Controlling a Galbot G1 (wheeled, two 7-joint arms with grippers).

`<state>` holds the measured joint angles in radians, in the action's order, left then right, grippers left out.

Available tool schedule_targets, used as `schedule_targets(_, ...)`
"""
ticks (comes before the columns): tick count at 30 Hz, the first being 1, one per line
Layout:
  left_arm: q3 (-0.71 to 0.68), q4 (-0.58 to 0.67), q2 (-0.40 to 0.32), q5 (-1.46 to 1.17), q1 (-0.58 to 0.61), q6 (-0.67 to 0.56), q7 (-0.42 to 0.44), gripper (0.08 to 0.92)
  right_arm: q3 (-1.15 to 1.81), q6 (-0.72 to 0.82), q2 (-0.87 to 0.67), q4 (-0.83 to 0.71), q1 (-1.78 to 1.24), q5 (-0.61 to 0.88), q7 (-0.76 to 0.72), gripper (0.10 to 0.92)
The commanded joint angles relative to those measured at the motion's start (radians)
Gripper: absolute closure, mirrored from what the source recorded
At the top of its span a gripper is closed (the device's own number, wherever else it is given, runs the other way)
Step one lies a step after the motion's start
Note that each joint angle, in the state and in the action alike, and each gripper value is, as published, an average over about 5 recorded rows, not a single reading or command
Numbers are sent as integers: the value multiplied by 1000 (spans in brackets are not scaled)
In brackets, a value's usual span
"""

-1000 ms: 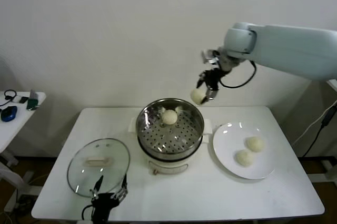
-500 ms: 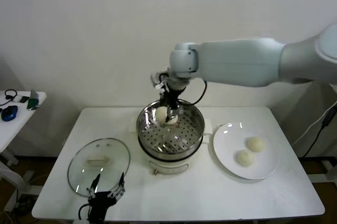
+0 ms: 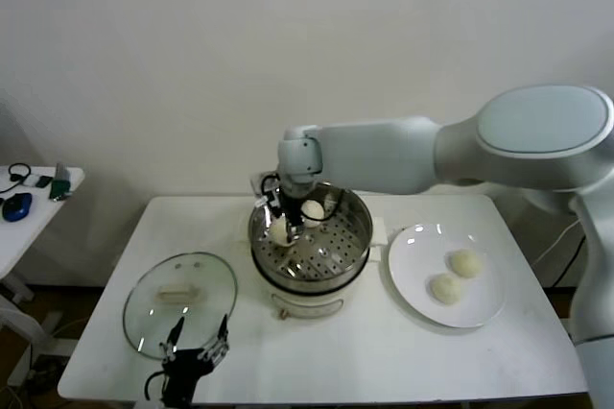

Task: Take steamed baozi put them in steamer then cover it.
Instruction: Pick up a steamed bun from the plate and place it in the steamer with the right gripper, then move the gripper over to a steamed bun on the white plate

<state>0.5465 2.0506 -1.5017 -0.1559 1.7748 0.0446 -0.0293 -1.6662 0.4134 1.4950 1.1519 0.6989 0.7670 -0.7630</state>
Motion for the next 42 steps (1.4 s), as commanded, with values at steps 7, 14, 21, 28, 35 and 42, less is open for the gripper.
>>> schedule_targets(7, -3, 1, -1, 0, 1, -2, 0, 177, 22, 7, -36, 36, 6, -16, 17, 222)
schedule_targets(14, -4, 7, -3, 0, 1, -1, 0, 177, -45, -117, -240, 162, 239, 63, -134, 203)
schedule_targets(21, -7, 12, -2, 0, -5, 7, 2, 177, -221, -185, -579, 367, 456, 69, -263, 203)
schedule_targets(28, -5, 5, 0, -4, -17, 13, 3, 177, -352, -207, -863, 442, 407, -142, -218, 203)
schedule_targets(35, -1, 5, 0, 0, -23, 24, 5, 177, -174, -203, -969, 357, 105, -330, -190, 203)
schedule_targets(42, 5, 11, -4, 2, -15, 24, 5, 177, -14, -179, -947, 275, -144, -427, -177, 203)
